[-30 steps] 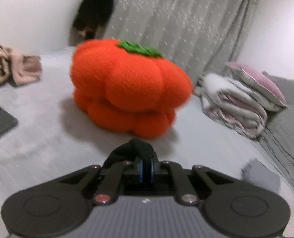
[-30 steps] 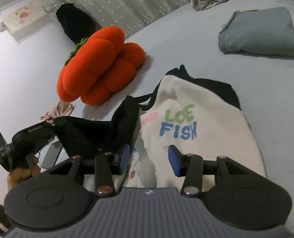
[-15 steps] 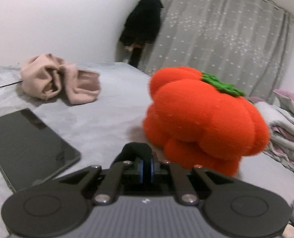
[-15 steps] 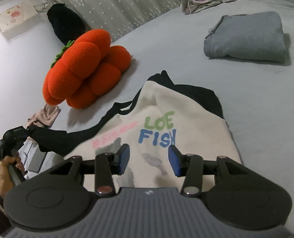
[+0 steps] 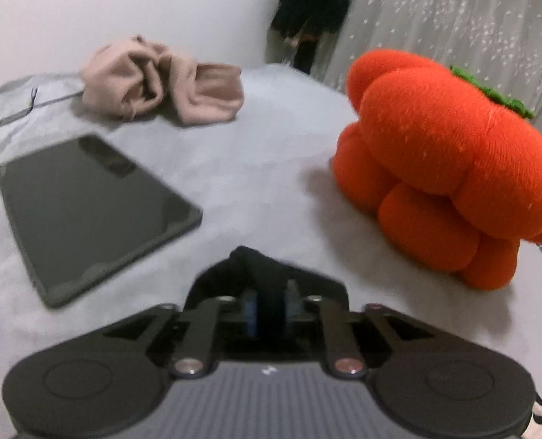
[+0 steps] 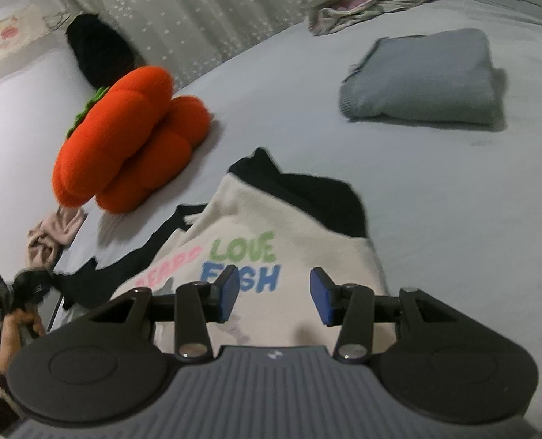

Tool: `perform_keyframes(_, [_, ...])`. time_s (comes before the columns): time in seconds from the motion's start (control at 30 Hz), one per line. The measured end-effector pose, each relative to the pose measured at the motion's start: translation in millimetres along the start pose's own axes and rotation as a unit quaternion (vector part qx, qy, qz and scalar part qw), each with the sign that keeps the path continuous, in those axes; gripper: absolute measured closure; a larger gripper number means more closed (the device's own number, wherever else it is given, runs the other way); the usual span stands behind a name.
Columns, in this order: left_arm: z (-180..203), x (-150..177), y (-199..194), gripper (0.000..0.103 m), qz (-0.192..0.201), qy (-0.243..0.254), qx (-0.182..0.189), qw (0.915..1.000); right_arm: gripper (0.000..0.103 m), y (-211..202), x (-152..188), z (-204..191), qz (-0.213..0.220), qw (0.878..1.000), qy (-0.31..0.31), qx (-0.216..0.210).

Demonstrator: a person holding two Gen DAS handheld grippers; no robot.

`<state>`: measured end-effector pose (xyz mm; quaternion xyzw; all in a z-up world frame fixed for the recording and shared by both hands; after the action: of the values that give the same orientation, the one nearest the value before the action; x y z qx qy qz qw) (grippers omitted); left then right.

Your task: Fold clothes

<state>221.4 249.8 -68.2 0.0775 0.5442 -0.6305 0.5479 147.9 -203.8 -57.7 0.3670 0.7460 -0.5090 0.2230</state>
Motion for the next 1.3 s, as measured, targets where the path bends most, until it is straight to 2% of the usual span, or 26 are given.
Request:
perform_keyframes(0.2, [11.8,15.0,-19.4,0.046,-0.026,-0.003,0.007,0.9996,0.056,-3.4,-2.6,19.6,0.001,0.999,0.030,0.028])
perform_keyframes(0.33, [20.6,23.8,-34.0,0.044,-0.052,-0.006,0.006,0.9986,0.056,-4.4,-1.1,29.3,-0.002,0.998,0.048,0.040])
perform_keyframes(0.57, [46.2,55.8,-72.7,0.041,-0.103,-0.002,0.044,0.9937,0.056,-4.0,2.1,40.7,-0.005,0.996,0.081,0.043])
perform_keyframes(0.7, [64.7,82.3,-94.9,0.036,-0.128,0.011,0.071,0.9892,0.056,-4.2,4.0,38.6,-0.012,0.995,0.086,0.040])
perform_keyframes(0.93, [89.6,134.1,-117.9,0.033,-0.173,0.031,0.110,0.9783,0.056,-4.3,4.3,33.2,-0.013,0.996,0.084,0.038])
perform_keyframes(1.13, [110.4,169.9,-125.7,0.032,-0.196,0.030,0.163,0.9666,0.056,1.4,8.7,31.3,-0.025,0.996,0.073,0.045])
perform_keyframes(1.3, [140.6,200.1,-130.5,0.032,-0.192,0.088,0.196,0.9575,0.056,1.0,17.2,32.3,-0.028,0.996,0.069,0.058])
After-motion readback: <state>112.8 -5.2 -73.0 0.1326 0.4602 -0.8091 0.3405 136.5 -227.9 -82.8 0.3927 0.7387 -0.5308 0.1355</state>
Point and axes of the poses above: each gripper's, at about its wrist camera, not at the fingertips, and y roughly the way its jaws point, z to its right, x to its underside, the point moved 8 cm from there along y, roughly the way its jaws point, and after that the axes turned 11 degrees about -y, right-handed, at the moved point
